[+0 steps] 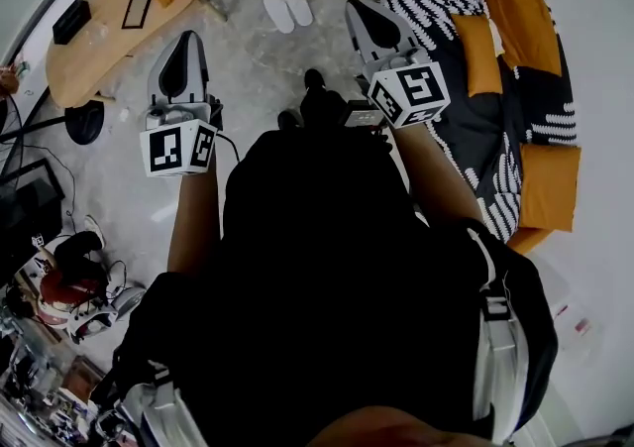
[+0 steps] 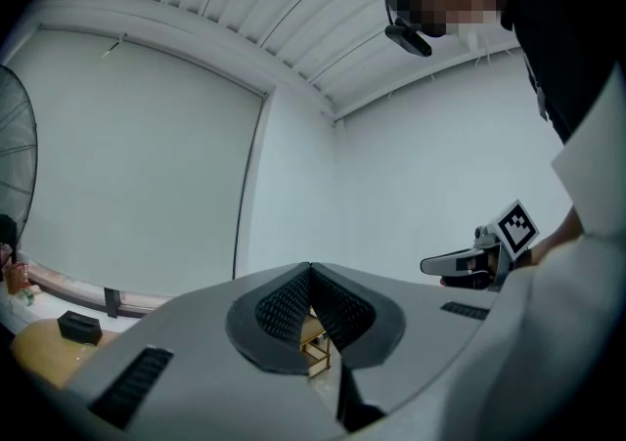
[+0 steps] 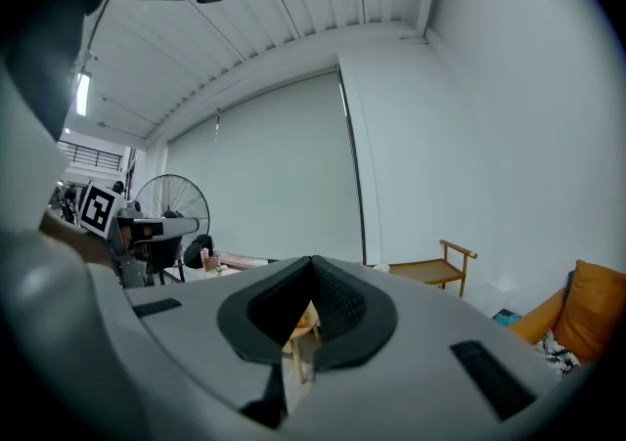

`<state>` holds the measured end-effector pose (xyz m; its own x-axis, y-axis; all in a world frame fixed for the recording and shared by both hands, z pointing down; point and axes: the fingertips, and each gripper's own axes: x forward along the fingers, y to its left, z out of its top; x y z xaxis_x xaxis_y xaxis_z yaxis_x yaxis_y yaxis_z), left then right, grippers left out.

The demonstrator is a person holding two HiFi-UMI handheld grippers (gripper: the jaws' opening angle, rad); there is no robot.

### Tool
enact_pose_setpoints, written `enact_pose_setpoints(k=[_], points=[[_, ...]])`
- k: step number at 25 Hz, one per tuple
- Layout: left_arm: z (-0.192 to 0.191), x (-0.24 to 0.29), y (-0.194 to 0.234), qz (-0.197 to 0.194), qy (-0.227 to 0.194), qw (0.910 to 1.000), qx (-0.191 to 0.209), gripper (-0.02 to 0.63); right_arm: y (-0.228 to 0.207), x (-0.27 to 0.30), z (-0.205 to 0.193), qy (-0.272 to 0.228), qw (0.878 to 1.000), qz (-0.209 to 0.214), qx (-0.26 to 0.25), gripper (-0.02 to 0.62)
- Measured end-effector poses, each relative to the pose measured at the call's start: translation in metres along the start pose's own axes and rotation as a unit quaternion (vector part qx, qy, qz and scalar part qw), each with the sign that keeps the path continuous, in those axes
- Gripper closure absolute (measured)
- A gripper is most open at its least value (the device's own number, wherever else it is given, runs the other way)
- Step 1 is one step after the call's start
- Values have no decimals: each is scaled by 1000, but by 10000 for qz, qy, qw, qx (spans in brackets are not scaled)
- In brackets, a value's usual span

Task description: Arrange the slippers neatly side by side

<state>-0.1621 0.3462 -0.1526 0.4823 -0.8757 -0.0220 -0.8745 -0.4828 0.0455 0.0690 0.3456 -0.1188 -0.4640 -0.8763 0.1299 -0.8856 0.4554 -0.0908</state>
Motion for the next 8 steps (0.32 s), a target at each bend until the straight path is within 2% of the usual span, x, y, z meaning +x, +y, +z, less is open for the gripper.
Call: enact_pose_setpoints(k=[8], points=[[-10,-6,-1,-115,49,9997,-201,592,5,-6,-7,55,9999,-100,74,565]])
